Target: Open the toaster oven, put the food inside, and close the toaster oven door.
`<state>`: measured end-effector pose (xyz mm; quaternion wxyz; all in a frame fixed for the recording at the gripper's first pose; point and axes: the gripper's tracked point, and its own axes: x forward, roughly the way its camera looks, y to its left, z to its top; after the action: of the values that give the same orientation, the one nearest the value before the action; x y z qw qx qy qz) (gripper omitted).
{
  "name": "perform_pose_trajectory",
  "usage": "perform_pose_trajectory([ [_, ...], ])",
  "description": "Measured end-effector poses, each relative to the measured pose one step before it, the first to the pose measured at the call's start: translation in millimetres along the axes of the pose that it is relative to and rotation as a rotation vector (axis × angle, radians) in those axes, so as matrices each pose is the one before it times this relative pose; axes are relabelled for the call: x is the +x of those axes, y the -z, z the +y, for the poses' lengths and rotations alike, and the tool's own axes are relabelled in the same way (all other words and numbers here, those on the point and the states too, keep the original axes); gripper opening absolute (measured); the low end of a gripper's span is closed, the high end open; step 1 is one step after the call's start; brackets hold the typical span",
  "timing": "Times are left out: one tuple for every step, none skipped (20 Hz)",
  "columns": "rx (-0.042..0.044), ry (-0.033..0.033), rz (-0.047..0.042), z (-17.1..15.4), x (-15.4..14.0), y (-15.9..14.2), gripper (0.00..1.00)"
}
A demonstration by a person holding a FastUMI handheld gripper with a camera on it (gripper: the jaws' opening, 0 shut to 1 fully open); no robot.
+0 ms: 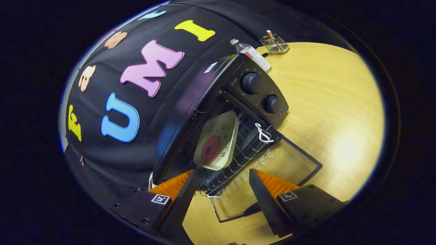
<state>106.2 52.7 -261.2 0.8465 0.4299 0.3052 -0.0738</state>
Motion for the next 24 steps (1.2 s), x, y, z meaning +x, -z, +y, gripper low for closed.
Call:
perform_pose_trajectory([
  [-0.04691,-0.00359,0.00926,0.59,-6.19,4.03,0.99],
  [-0.05858,-0.00282,0.01027,1.79,-9.92,3.66,0.99],
  [-0.05802,-0.00299,0.01236,-0.23,-8.49,3.87,0.99],
  [-0.06309,-0.00014,0.01296,0.48,-8.47,6.54,0.99],
  [-0.06456,0.00262,0.01352,-0.24,-7.47,6.2,0.99],
  [-0.06368,0.00363,0.01541,-1.17,-8.1,7.14,0.99],
  [-0.06107,0.00079,0.0144,-1.04,-6.65,6.29,0.99],
  [-0.05535,0.0074,0.01233,3.59,-5.91,16.61,0.99],
  [-0.05166,0.00739,0.00863,-2.83,-4.12,6.25,0.99],
  [-0.04673,0.0099,0.00722,-2.46,-2.34,6.15,0.99],
  [-0.04207,0.0104,0.01004,-2.88,-1.56,7.2,0.99],
  [-0.03824,0.0137,0.01284,-3.93,-0.11,9.16,0.99],
  [-0.03828,0.0151,0.01686,-4.05,2.43,8.01,0.99],
  [-0.0403,0.01766,0.01816,-2.27,2.87,9.01,0.99],
  [-0.04274,0.01984,0.02047,-3.43,3.91,8.76,0.99],
  [-0.04808,0.01763,0.01316,-3.0,5.63,6.85,0.99],
  [-0.05176,0.02601,0.01281,-5.13,7.95,5.42,0.99],
  [-0.04527,0.02778,0.01057,-3.47,8.31,6.3,1.0],
  [-0.03137,0.01923,0.01664,-2.0,8.36,7.4,1.0],
  [-0.01754,0.00866,0.0201,2.63,6.64,8.19,1.0],
  [-0.01148,0.01069,0.01444,0.5,7.88,4.39,1.0],
  [-0.00717,0.0157,0.0137,-0.41,7.34,3.61,1.0],
  [0.00086,0.01309,0.01024,-0.33,6.34,2.56,1.0],
  [0.00705,0.00357,0.00827,-1.17,6.29,-1.18,1.0],
])
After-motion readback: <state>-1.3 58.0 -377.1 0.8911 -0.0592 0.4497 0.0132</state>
